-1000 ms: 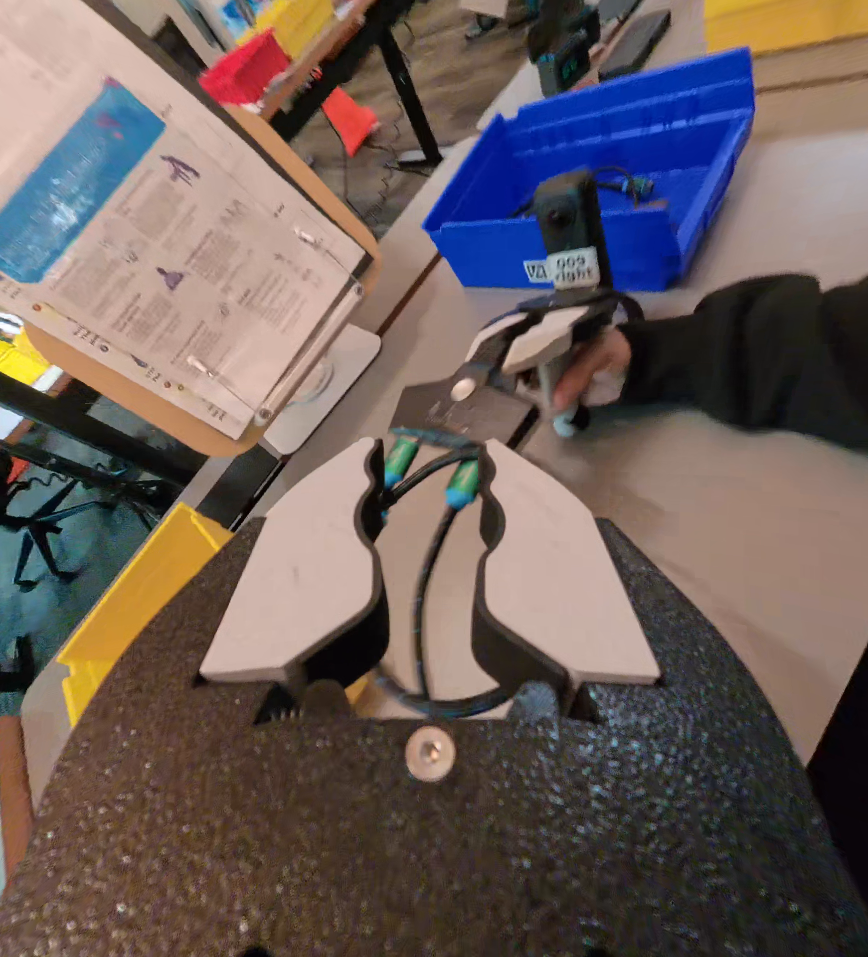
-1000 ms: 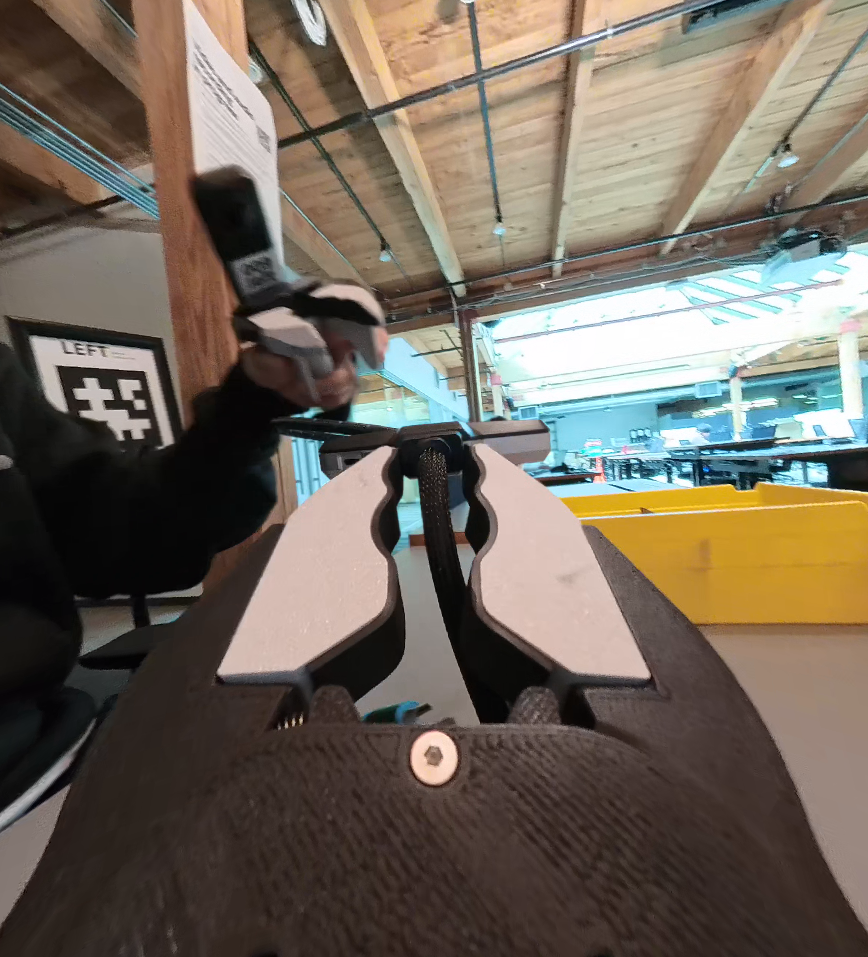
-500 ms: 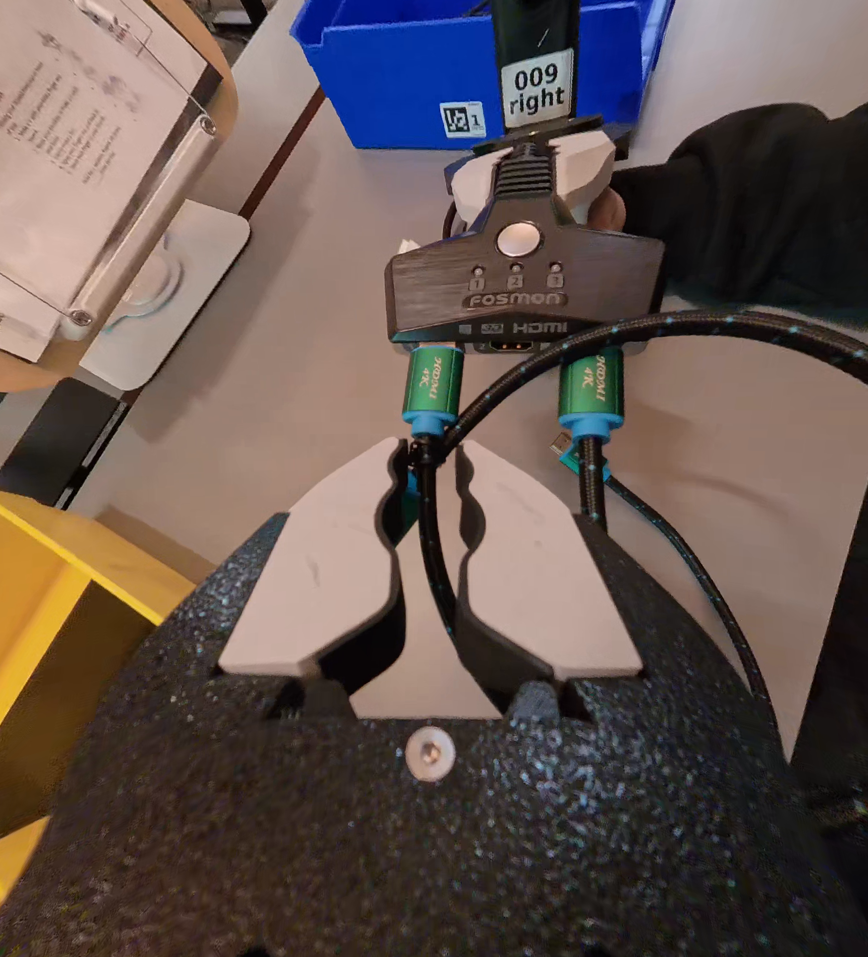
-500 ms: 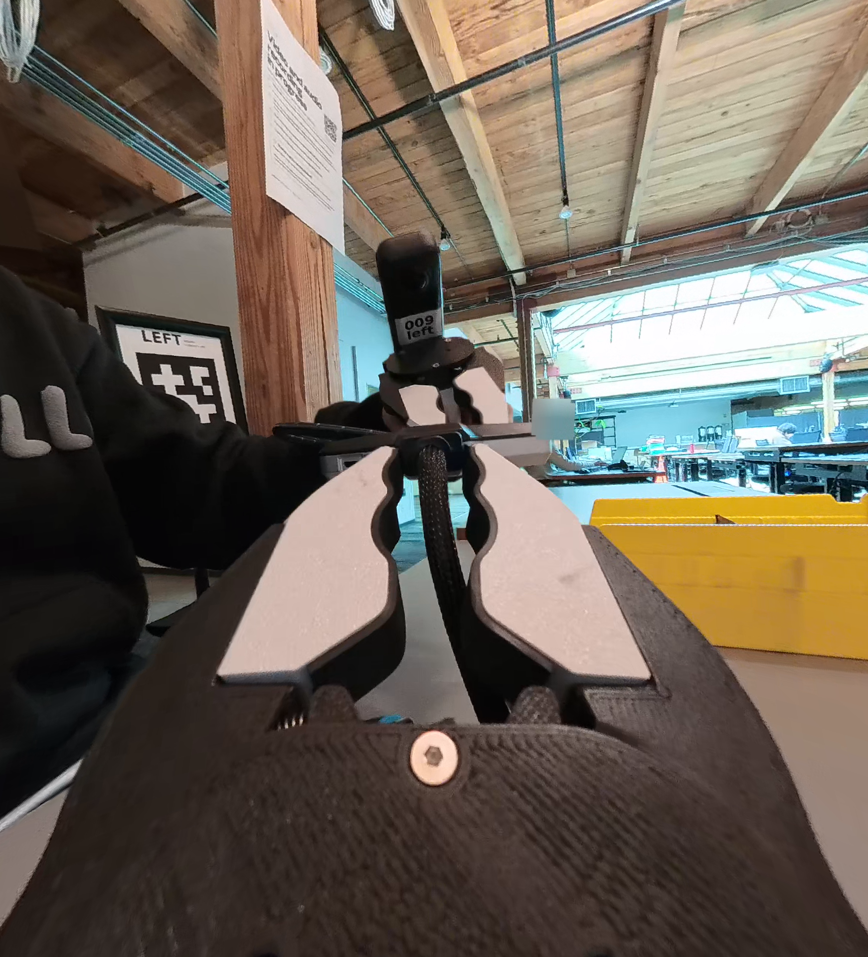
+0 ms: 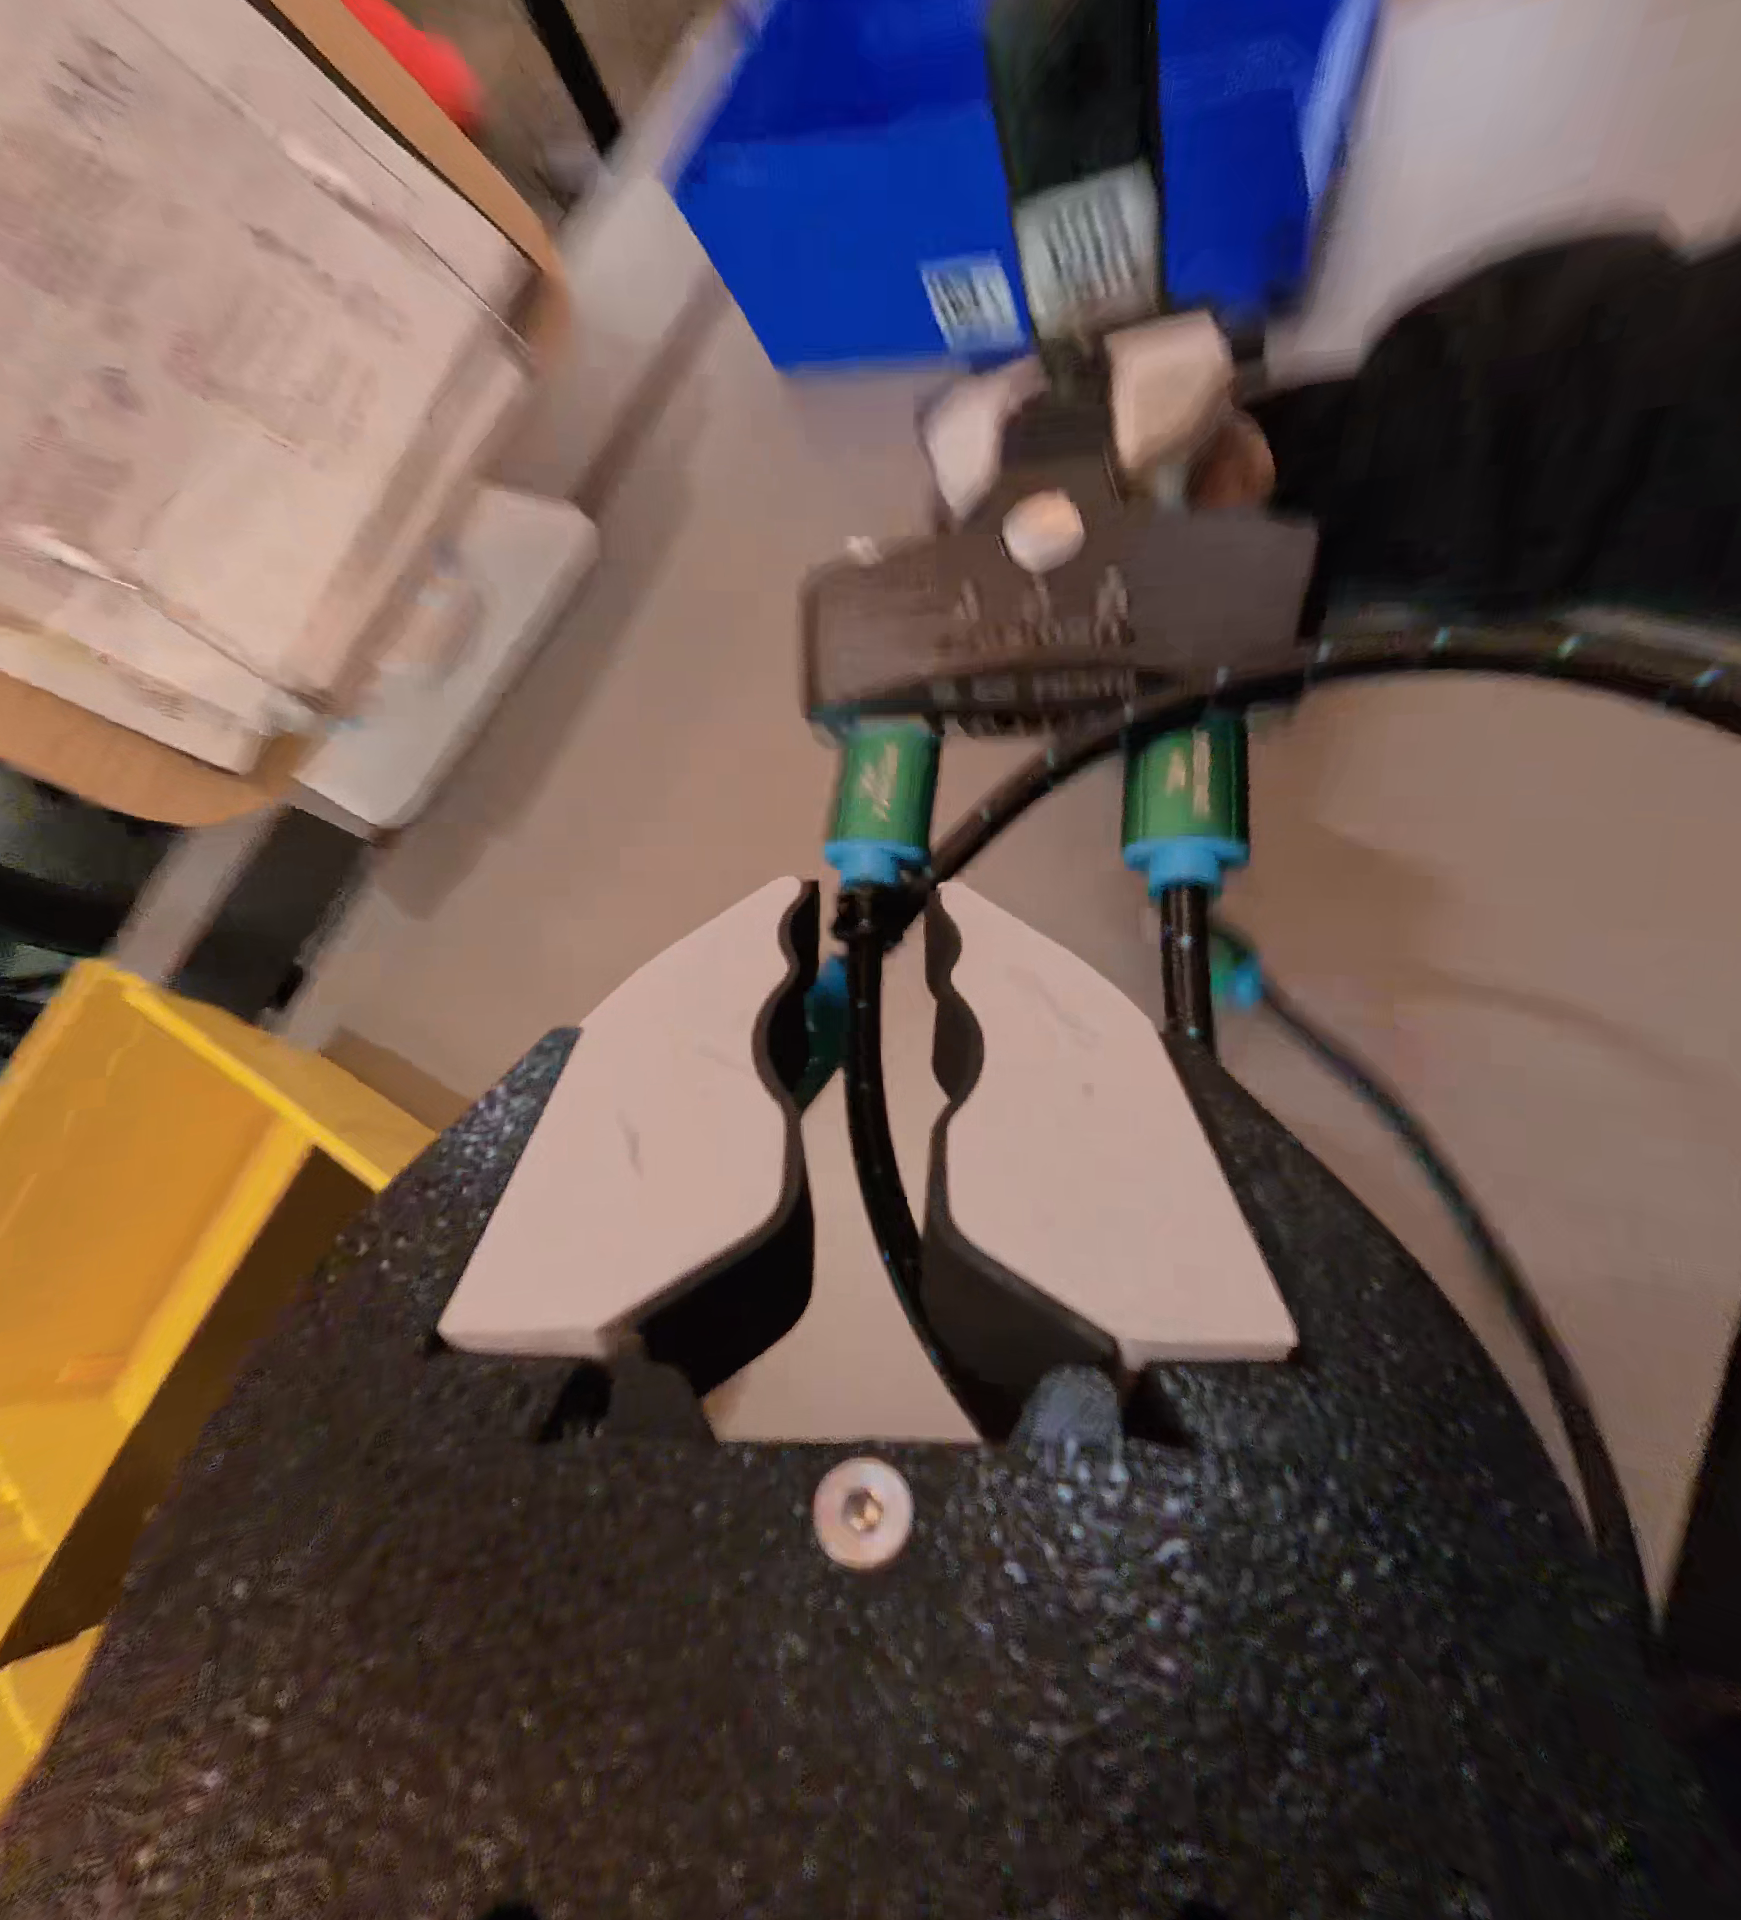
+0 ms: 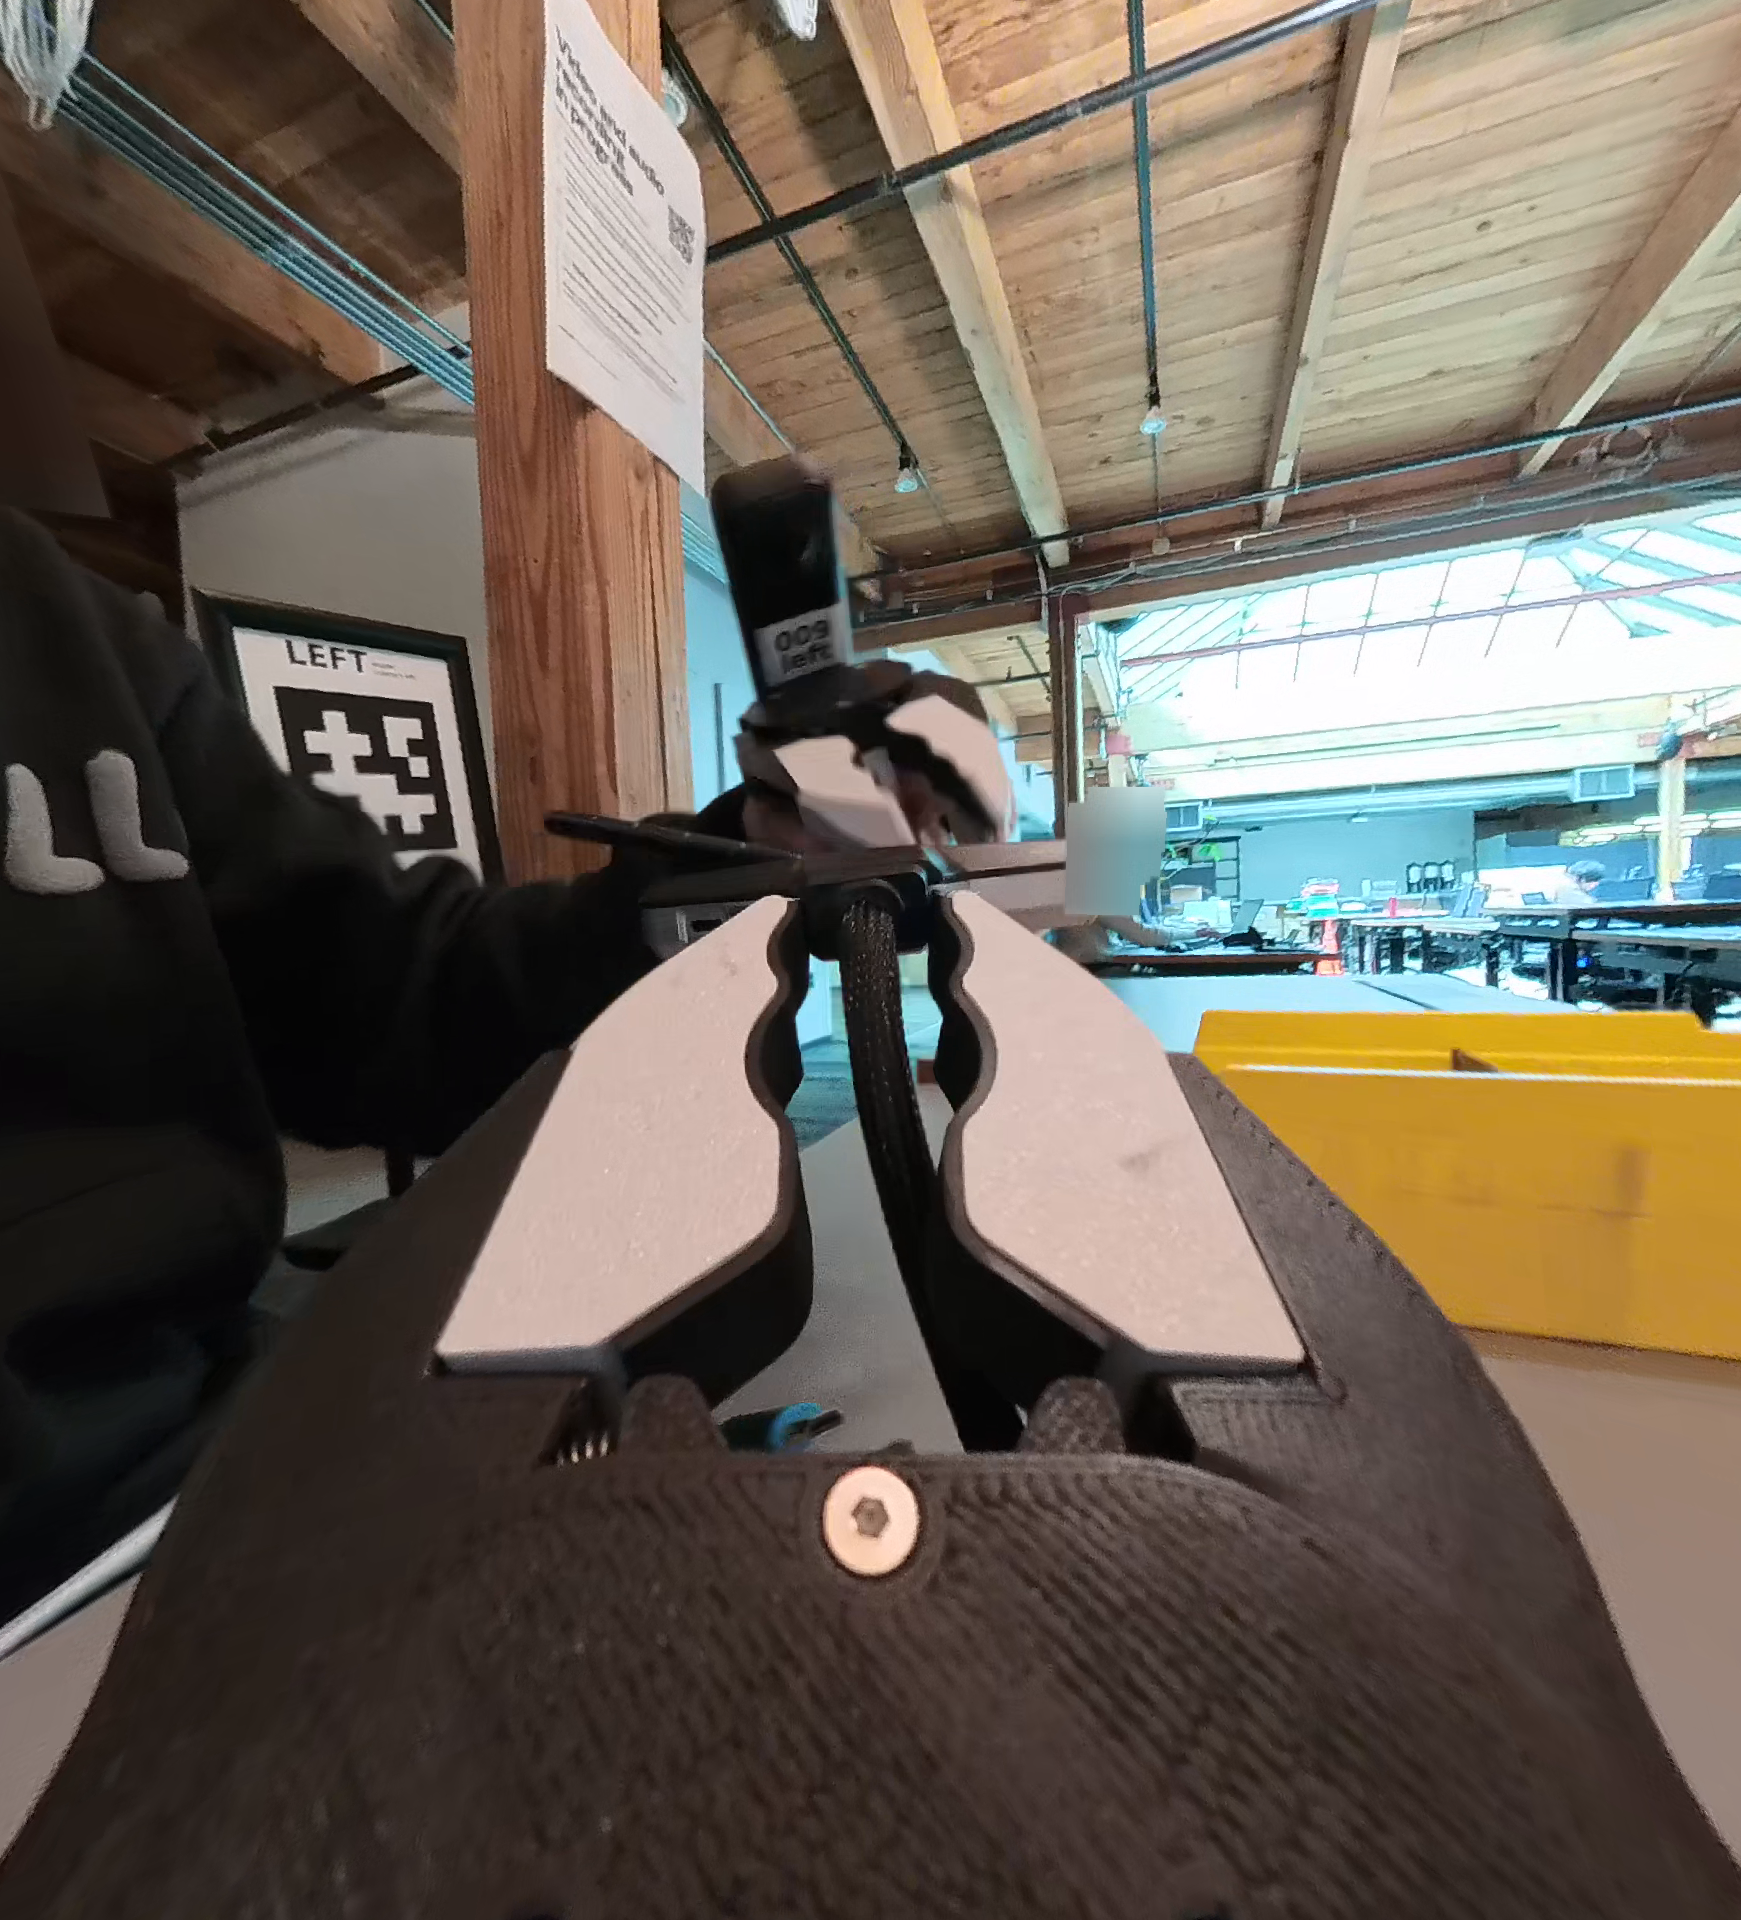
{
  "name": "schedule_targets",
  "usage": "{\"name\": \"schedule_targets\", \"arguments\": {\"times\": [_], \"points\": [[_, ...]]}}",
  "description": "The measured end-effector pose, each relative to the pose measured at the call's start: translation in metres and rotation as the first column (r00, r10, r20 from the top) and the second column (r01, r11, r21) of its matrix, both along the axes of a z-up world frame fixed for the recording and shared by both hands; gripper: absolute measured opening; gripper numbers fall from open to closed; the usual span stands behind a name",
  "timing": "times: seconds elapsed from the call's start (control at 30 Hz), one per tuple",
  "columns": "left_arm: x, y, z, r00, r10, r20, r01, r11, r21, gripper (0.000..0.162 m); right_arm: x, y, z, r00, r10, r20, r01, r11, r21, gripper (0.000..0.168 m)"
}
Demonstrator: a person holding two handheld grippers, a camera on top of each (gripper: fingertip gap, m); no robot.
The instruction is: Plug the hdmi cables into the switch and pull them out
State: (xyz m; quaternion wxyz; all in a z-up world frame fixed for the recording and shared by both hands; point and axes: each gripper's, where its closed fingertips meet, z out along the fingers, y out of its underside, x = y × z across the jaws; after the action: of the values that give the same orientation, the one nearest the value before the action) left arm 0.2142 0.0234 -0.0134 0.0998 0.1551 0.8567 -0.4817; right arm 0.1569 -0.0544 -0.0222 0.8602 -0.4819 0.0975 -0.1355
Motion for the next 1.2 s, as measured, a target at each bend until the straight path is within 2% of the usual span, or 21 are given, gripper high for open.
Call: {"name": "schedule_targets", "arguments": {"times": [0.03, 0.07, 0.13, 0.2, 0.23, 0.3, 0.4, 0.63, 0.77, 0.87, 0.93, 1.0, 1.1, 1.2], "points": [[0.000, 0.004, 0.026, 0.999, 0.034, -0.027, -0.037, 0.989, -0.143, 0.024, -0.001, -0.002, 0.004, 1.000, -0.014, 0.011, 0.014, 1.000, 0.008, 0.023], [-0.001, 0.015, 0.054, 0.996, 0.047, -0.076, -0.067, 0.954, -0.292, 0.033, -0.003, -0.005, 0.009, 0.999, -0.030, 0.030, 0.030, 0.999, 0.015, 0.023], [0.004, 0.051, 0.103, 0.978, 0.075, -0.194, -0.173, 0.809, -0.561, 0.032, -0.007, -0.014, 0.023, 0.995, -0.076, 0.061, 0.072, 0.996, 0.051, 0.023], [0.017, 0.091, 0.116, 0.956, 0.126, -0.264, -0.280, 0.653, -0.704, 0.026, -0.014, -0.024, 0.045, 0.984, -0.138, 0.109, 0.128, 0.988, 0.090, 0.023], [0.024, 0.105, 0.105, 0.945, 0.169, -0.280, -0.323, 0.616, -0.718, 0.022, -0.019, -0.028, 0.059, 0.975, -0.173, 0.139, 0.159, 0.982, 0.106, 0.023], [0.037, 0.116, 0.060, 0.913, 0.241, -0.328, -0.403, 0.649, -0.646, 0.018, -0.030, -0.036, 0.088, 0.954, -0.231, 0.193, 0.205, 0.968, 0.144, 0.023], [0.034, 0.111, 0.007, 0.884, 0.239, -0.402, -0.442, 0.707, -0.552, 0.018, -0.044, -0.047, 0.136, 0.924, -0.299, 0.237, 0.258, 0.947, 0.189, 0.023], [0.034, 0.062, -0.036, 0.877, 0.186, -0.444, -0.422, 0.740, -0.524, 0.017, -0.082, -0.068, 0.235, 0.879, -0.350, 0.323, 0.270, 0.925, 0.266, 0.023], [0.022, 0.031, -0.059, 0.913, 0.159, -0.376, -0.344, 0.795, -0.500, 0.019, -0.111, -0.111, 0.271, 0.857, -0.371, 0.359, 0.293, 0.922, 0.253, 0.023], [0.015, 0.022, -0.071, 0.944, 0.162, -0.286, -0.294, 0.806, -0.514, 0.019, -0.122, -0.152, 0.287, 0.811, -0.475, 0.341, 0.437, 0.880, 0.187, 0.022], [0.013, 0.022, -0.068, 0.960, 0.173, -0.221, -0.269, 0.788, -0.554, 0.019, -0.126, -0.177, 0.290, 0.752, -0.565, 0.340, 0.579, 0.813, 0.070, 0.023], [0.012, 0.026, -0.062, 0.967, 0.193, -0.168, -0.256, 0.755, -0.604, 0.016, -0.126, -0.201, 0.287, 0.674, -0.654, 0.344, 0.717, 0.692, -0.090, 0.022], [0.010, 0.033, -0.056, 0.966, 0.223, -0.129, -0.252, 0.712, -0.656, 0.016, -0.120, -0.242, 0.266, 0.535, -0.758, 0.373, 0.830, 0.389, -0.400, 0.023], [0.012, 0.036, -0.053, 0.963, 0.242, -0.123, -0.259, 0.685, -0.681, 0.016, -0.118, -0.283, 0.236, 0.424, -0.804, 0.418, 0.768, 0.074, -0.636, 0.023]]}}
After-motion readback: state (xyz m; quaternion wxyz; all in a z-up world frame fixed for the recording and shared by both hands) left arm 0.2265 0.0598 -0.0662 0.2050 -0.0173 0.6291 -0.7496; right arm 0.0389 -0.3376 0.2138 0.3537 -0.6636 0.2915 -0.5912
